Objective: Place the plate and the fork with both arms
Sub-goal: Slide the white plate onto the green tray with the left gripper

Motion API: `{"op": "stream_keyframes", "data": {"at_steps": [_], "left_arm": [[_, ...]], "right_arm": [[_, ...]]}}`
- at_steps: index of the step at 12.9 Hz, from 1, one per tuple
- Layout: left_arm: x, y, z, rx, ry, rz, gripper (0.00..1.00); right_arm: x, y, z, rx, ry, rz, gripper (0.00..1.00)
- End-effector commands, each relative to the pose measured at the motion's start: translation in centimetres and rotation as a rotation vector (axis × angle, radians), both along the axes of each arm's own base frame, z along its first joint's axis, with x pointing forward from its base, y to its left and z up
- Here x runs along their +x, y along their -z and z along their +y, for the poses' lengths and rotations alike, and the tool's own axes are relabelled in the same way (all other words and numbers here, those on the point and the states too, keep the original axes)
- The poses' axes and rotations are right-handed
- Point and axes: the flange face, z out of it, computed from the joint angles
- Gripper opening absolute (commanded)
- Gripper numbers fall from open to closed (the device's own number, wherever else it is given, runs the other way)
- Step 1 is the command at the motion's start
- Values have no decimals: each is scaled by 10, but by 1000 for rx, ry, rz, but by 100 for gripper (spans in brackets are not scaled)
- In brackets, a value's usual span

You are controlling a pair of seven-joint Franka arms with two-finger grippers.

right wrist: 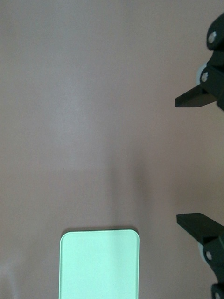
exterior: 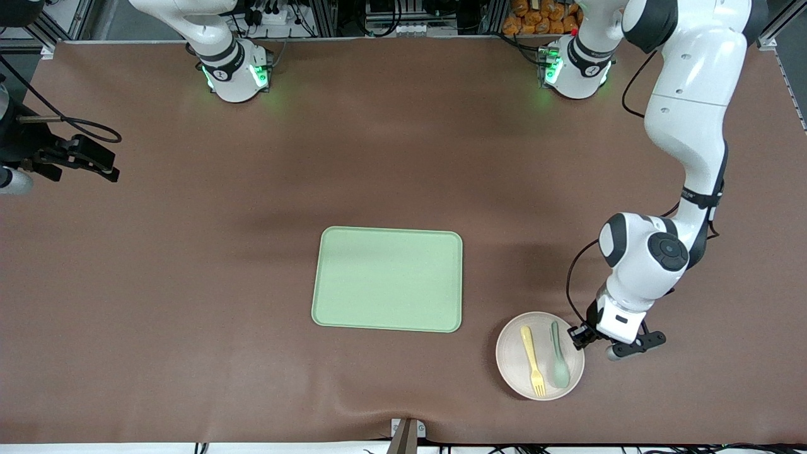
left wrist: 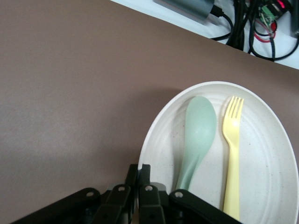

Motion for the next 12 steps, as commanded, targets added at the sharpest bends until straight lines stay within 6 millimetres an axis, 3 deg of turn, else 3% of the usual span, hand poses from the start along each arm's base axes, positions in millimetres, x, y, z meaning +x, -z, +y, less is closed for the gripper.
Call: {"op": "stream_keyframes", "data": {"at_steps": [1, 5, 7, 11, 12], "left_arm": [[-27, -29, -4, 2, 19, 7, 0], [-37, -40, -30, -42, 21, 11, 0], [-42, -45, -56, -83, 18, 17, 0], [-62, -46, -133, -154, 34, 41, 0], [-63, -41, -140, -164, 26, 48, 0]], "right_arm": [[-4, -1, -2, 2, -3, 2, 100], [-3, -1, -3, 2, -2, 0, 100], [-4, -1, -3, 2, -2, 2, 100], [-3, -1, -5, 2, 2, -1, 100], [-3, -1, -4, 2, 0, 0, 100]]}}
